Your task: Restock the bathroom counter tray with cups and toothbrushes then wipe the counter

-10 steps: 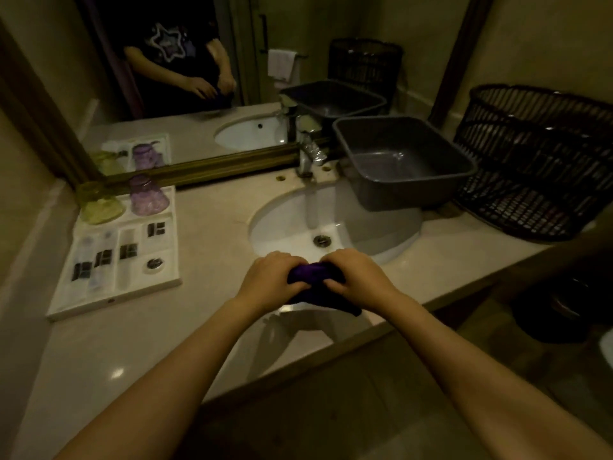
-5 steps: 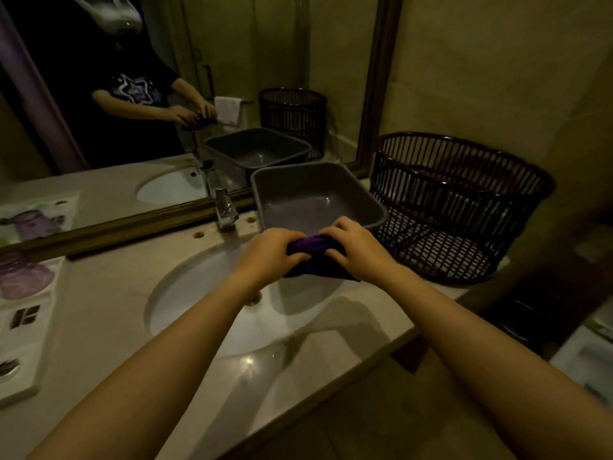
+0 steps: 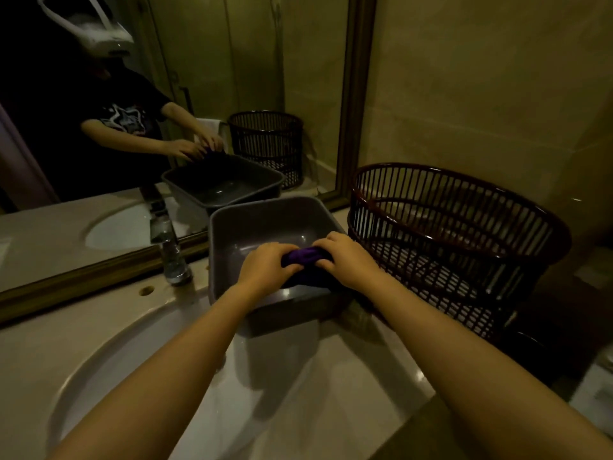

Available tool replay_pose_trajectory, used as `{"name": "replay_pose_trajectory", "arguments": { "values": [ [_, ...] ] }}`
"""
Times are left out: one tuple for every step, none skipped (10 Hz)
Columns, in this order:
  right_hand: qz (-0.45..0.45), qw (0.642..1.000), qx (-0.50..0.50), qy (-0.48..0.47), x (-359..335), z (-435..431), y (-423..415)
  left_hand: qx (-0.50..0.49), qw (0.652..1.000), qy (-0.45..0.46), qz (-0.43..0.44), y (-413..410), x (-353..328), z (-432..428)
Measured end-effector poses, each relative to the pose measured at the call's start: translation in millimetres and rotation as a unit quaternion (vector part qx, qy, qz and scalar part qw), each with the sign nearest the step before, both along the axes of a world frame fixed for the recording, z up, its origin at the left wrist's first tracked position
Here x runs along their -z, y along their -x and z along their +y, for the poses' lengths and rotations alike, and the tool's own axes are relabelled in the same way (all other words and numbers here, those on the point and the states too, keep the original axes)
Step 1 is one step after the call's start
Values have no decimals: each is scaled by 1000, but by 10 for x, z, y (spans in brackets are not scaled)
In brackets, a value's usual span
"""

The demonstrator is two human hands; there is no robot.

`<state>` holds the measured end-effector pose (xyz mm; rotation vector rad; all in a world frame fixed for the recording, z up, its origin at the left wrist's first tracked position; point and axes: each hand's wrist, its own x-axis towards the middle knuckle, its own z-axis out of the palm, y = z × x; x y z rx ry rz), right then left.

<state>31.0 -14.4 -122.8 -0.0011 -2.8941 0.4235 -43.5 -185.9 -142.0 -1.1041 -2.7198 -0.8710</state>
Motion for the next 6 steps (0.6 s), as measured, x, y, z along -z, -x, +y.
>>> {"name": "replay_pose_trajectory", "arguments": {
  "values": [
    [-47, 999, -19, 9, 164, 117, 326, -20, 999, 29, -34, 265, 170, 108],
    [-85, 996, -17, 20, 292, 182, 576, -44, 995, 63, -66, 455, 260, 206],
    [-137, 990, -16, 14, 421, 217, 737, -57, 989, 98, -96, 561, 364, 286],
    [-223, 974, -23, -39, 458, 236, 808, -46, 967, 173, -184, 633, 451, 338],
    [-260, 964, -23, -41, 490, 279, 864, -52, 943, 232, -234, 723, 468, 339],
    [-226, 974, -28, -7, 342, 298, 866, -100, 946, 226, -208, 801, 382, 359]
  ]
}}
